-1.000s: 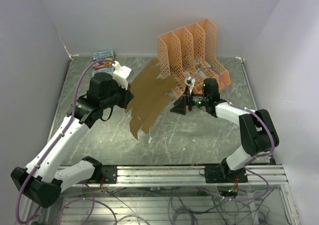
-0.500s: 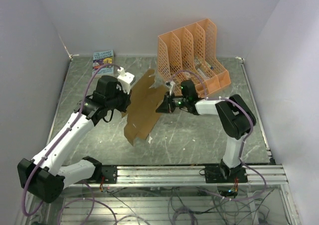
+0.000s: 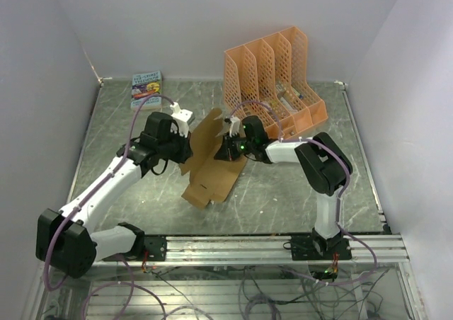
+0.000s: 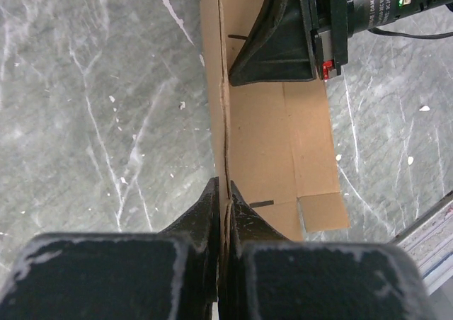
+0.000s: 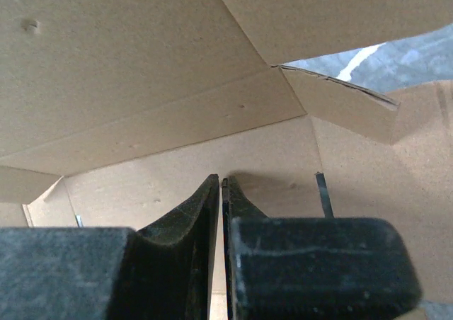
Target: Fold the paper box
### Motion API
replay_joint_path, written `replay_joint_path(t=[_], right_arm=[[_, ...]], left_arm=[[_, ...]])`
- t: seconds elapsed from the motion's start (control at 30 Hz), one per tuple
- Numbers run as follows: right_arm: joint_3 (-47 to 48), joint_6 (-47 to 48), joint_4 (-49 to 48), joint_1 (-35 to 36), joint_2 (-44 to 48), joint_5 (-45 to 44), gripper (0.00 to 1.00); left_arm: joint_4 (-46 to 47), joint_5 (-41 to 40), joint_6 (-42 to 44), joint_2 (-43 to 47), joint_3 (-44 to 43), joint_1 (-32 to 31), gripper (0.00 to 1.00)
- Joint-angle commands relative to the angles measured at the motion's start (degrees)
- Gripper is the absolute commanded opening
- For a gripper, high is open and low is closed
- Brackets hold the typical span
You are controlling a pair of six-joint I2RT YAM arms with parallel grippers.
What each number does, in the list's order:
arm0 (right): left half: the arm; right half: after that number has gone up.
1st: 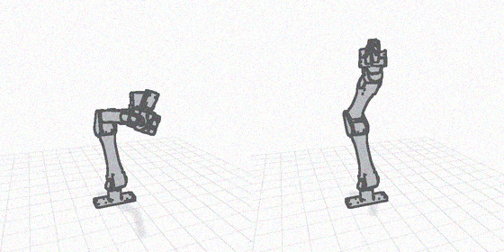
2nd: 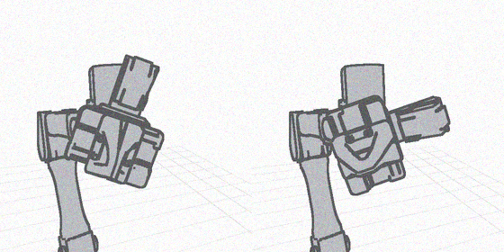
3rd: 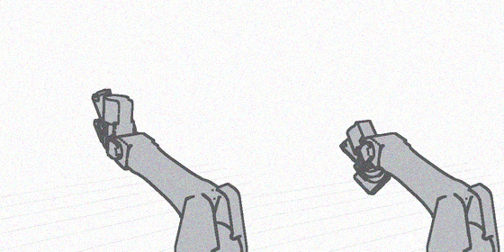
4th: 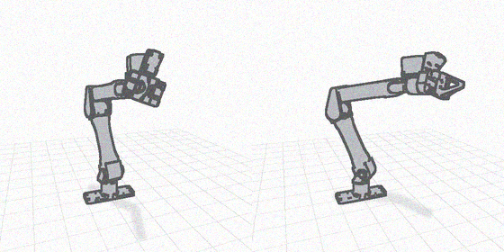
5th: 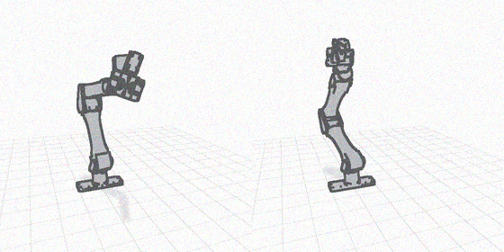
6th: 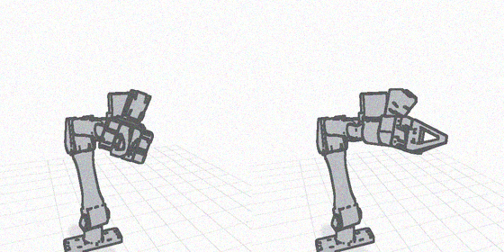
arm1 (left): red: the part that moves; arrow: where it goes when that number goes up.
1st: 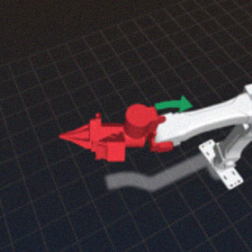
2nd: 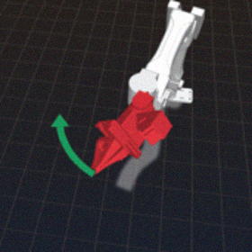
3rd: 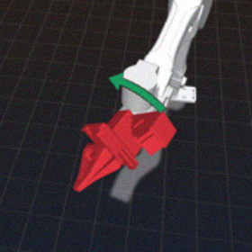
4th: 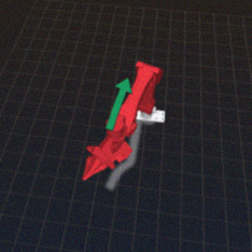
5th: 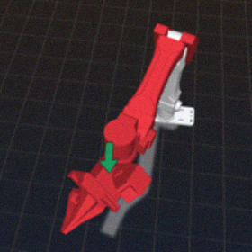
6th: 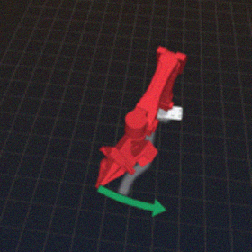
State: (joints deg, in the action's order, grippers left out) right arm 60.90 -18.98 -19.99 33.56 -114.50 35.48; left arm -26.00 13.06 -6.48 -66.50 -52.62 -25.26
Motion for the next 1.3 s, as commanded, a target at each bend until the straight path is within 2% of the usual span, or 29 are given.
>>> replay_joint_path(t=[0.0, 0.47, 0.73, 1.0, 1.27], right_arm=[[-1.74, 0.75, 1.11, 0.36, -0.90, -2.48, 0.07], [-5.84, 0.38, 0.74, 0.75, -2.89, -2.25, 0.07], [-7.71, 0.44, 0.81, 0.87, -1.56, -2.43, 0.06], [-10.15, 2.40, 2.36, 0.91, 1.59, -2.14, 0.07], [-11.11, 8.19, 5.75, 0.86, 9.41, -1.58, 0.14]], left_arm=[[5.16, 3.38, -3.72, -1.35, 1.86, 0.38, 0.07], [17.35, 7.73, -19.25, -4.34, 11.67, 0.56, 0.07], [15.23, 5.88, -22.96, -6.61, 12.93, 0.78, 0.07], [16.53, 8.15, -26.20, -13.83, 13.20, 1.26, 0.07], [15.96, 4.65, -25.46, -13.55, 12.84, 1.34, 0.07]])
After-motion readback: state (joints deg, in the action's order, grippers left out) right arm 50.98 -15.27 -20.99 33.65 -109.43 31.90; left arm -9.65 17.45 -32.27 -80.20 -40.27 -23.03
